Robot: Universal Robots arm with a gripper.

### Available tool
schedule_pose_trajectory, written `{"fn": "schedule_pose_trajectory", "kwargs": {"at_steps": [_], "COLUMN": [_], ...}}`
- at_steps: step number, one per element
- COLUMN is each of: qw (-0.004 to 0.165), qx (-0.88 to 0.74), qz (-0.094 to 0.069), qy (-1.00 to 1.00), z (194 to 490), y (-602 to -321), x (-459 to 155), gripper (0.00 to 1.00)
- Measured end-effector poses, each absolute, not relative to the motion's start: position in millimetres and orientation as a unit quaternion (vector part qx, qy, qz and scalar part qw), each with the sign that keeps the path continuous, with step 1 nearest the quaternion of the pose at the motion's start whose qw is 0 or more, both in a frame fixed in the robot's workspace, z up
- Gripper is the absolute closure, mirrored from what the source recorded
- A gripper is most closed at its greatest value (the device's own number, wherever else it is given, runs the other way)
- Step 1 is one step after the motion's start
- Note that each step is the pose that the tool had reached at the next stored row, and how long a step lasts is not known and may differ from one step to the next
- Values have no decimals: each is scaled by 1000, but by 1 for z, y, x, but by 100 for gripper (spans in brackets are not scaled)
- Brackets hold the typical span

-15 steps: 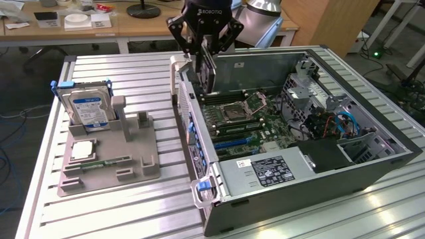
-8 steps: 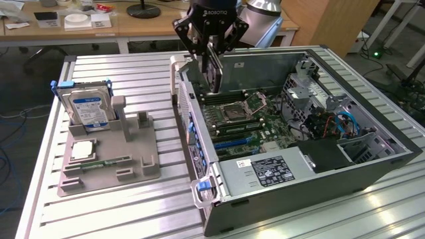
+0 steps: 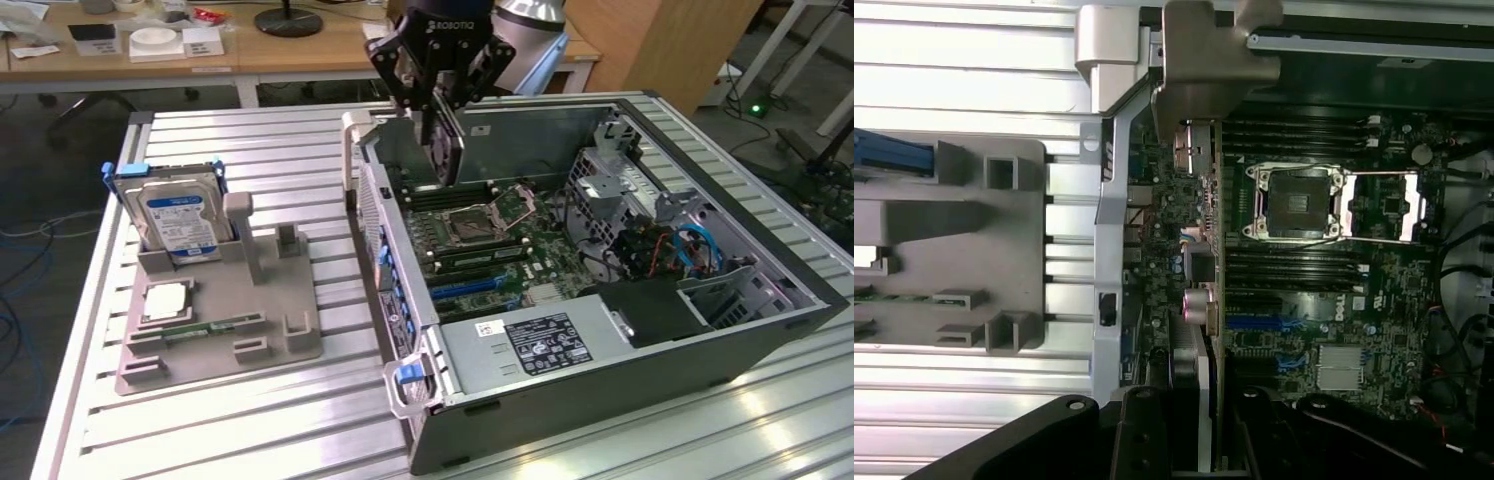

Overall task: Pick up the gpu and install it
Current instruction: 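Pick up the gpu and move the gpu toward the slot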

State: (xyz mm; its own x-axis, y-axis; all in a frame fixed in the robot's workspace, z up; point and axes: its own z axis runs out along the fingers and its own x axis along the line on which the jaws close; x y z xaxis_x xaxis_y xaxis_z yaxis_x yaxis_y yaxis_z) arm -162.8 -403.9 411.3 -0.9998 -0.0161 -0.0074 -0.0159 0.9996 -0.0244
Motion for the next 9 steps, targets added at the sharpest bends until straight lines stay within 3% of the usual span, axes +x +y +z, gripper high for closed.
{"fn": "schedule_pose_trajectory", "kwargs": {"at_steps": [9], "qw": [4], "qx": [-8], "qz": [-12], "qy": [1000], "z": [411], "y": [-404], "x": [-148], "gripper": [72]}}
